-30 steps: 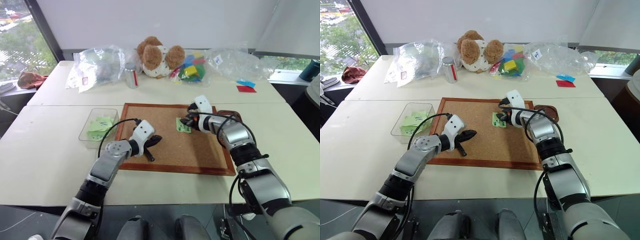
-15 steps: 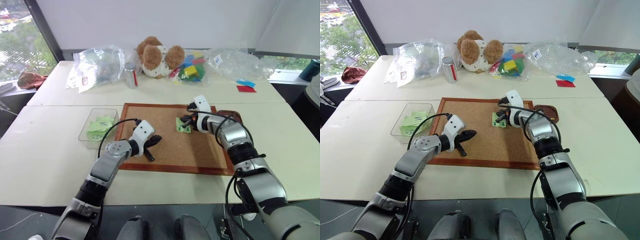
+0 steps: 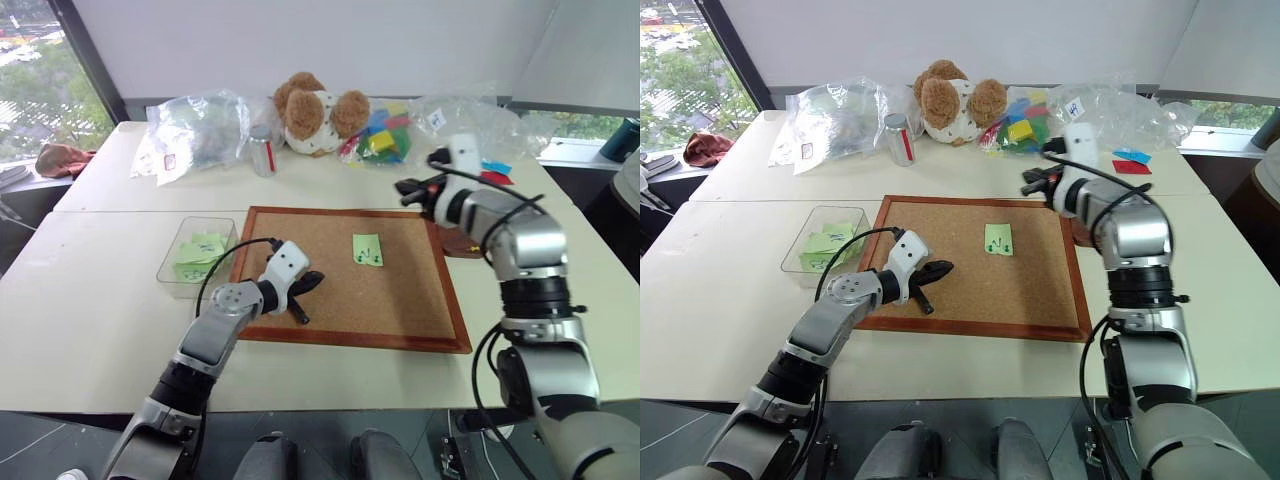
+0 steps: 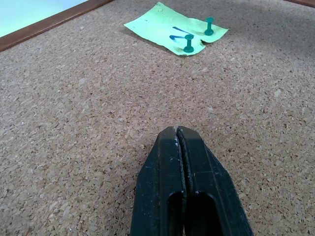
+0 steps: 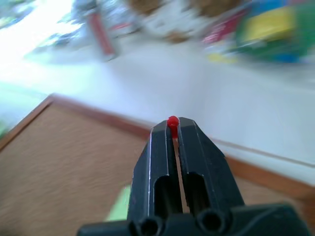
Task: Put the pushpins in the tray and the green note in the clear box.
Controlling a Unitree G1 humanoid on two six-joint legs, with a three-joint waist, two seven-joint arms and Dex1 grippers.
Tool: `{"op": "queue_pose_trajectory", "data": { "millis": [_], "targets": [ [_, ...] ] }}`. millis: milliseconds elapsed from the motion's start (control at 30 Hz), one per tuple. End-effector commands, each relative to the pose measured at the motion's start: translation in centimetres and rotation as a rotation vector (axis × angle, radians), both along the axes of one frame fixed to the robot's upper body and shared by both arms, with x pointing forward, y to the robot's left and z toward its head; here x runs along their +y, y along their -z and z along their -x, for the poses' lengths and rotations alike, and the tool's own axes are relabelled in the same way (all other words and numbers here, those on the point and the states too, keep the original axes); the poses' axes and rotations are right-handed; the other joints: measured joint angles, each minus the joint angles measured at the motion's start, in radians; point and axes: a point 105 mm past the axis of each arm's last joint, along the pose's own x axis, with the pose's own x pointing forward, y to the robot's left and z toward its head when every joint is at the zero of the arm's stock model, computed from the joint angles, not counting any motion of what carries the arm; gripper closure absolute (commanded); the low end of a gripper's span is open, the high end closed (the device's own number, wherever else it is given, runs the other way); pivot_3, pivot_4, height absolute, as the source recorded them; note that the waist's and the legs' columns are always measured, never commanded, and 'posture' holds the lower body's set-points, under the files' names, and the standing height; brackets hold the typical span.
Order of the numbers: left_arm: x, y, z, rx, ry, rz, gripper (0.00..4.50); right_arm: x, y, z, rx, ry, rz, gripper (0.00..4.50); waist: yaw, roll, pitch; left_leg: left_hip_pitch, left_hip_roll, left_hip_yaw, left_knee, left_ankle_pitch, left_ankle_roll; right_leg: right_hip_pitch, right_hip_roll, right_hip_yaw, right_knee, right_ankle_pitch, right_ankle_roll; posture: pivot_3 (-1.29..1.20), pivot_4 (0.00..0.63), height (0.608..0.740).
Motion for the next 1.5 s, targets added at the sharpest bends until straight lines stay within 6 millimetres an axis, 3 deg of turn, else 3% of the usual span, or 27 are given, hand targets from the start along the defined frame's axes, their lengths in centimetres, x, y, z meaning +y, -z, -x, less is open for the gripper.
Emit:
{"op": "queue_pose_trajectory", "data": {
  "millis": [33, 100, 167, 533, 767, 833, 867, 1033, 1167, 1367, 1467, 1500],
  "targets": [
    [0.5, 2.4, 0.5, 0.076, -0.008, -0.05, 4.5, -3.7, 0.8, -0.1, 0.002, 0.112, 0.023, 4.48, -0.001, 0.0, 0.0, 0.0, 0.0, 0.0, 0.0, 0.0, 0.0, 0.0, 0.0, 0.0, 0.0, 0.0, 0.0, 0.0, 0.15, 0.74],
    [0.5, 2.4, 0.5, 0.075, -0.004, -0.05, 4.5, -5.7, 2.2, -0.1, 0.036, 0.169, 0.053, 4.48, -0.002, 0.0, 0.0, 0.002, 0.0, 0.001, -0.002, -0.001, 0.002, 0.001, 0.0, 0.001, 0.0, 0.0, 0.0, 0.0, 0.15, 0.74],
    [0.4, 2.4, 0.5, 0.074, -0.003, -0.05, 4.5, -6.5, 3.3, -0.2, 0.065, 0.18, 0.043, 4.48, -0.002, 0.001, 0.0, 0.003, 0.0, 0.001, -0.002, -0.001, 0.002, 0.001, 0.0, 0.001, 0.0, 0.0, 0.0, 0.0, 0.15, 0.74],
    [0.5, 2.4, 0.4, 0.07, -0.004, -0.054, 4.5, -8.3, 7.7, -0.7, 0.177, 0.245, 0.044, 4.48, -0.001, 0.002, -0.001, 0.005, 0.0, 0.002, -0.003, 0.0, 0.001, 0.003, 0.0, 0.002, 0.0, 0.0, 0.0, 0.0, 0.15, 0.74],
    [0.7, 2.4, 0.5, 0.068, -0.007, -0.057, 4.5, -8.5, 7.7, -0.8, 0.179, 0.256, 0.024, 1.08, -0.003, 0.002, -0.001, 0.006, 0.0, 0.002, -0.004, 0.0, 0.001, 0.004, 0.0, 0.002, 0.0, 0.0, 0.0, 0.0, 0.15, 0.74],
    [0.7, 2.4, 0.5, 0.068, -0.008, -0.058, 4.5, -8.6, 7.3, -0.8, 0.171, 0.255, 0.022, 0.24, -0.003, 0.002, -0.001, 0.006, 0.0, 0.002, -0.004, 0.0, 0.001, 0.004, 0.0, 0.002, 0.0, 0.0, 0.0, 0.0, 0.15, 0.74],
    [0.7, 2.4, 0.6, 0.069, -0.008, -0.058, 4.5, -8.6, 7.2, -0.7, 0.166, 0.252, 0.021, 0.06, -0.003, 0.002, -0.001, 0.006, 0.0, 0.002, -0.004, 0.0, 0.001, 0.004, 0.0, 0.002, 0.0, 0.0, 0.0, 0.0, 0.15, 0.74],
    [0.7, 2.5, 0.5, 0.07, -0.006, -0.061, 4.5, -7.8, 5.7, -0.4, 0.135, 0.2, 0.012, 0.06, -0.003, 0.002, -0.001, 0.006, 0.0, 0.002, -0.004, 0.0, 0.001, 0.004, 0.0, 0.002, 0.0, 0.0, 0.0, 0.0, 0.15, 0.74],
    [0.8, 2.4, 0.5, 0.069, -0.006, -0.063, 4.5, -5.5, 4.1, 0.3, 0.108, 0.086, 0.003, 0.06, -0.002, 0.002, -0.001, 0.006, 0.0, 0.002, -0.004, -0.002, 0.003, 0.004, 0.0, 0.002, 0.0, 0.0, 0.0, 0.0, 0.15, 0.74],
    [0.8, 2.4, 0.5, 0.069, -0.004, -0.065, 4.5, 1.6, 3.8, 3.3, 0.096, -0.217, 0.069, 0.06, -0.001, 0.002, -0.001, 0.006, 0.0, 0.002, -0.005, -0.002, 0.004, 0.004, 0.0, 0.002, 0.0, 0.0, 0.0, 0.0, 0.15, 0.74],
    [0.8, 2.4, 0.5, 0.07, -0.004, -0.064, 4.5, 3.5, 4.9, 4.2, 0.114, -0.267, 0.087, 0.89, -0.001, 0.002, -0.001, 0.007, 0.0, 0.002, -0.005, -0.002, 0.004, 0.004, 0.0, 0.002, 0.0, 0.0, 0.0, 0.0, 0.15, 0.74],
    [0.8, 2.3, 0.4, 0.07, -0.004, -0.064, 4.5, 4.0, 5.2, 4.4, 0.121, -0.277, 0.094, 1.36, -0.001, 0.002, -0.001, 0.007, 0.0, 0.002, -0.005, -0.002, 0.004, 0.004, 0.0, 0.002, 0.0, 0.0, 0.0, 0.0, 0.15, 0.74]
  ]
}}
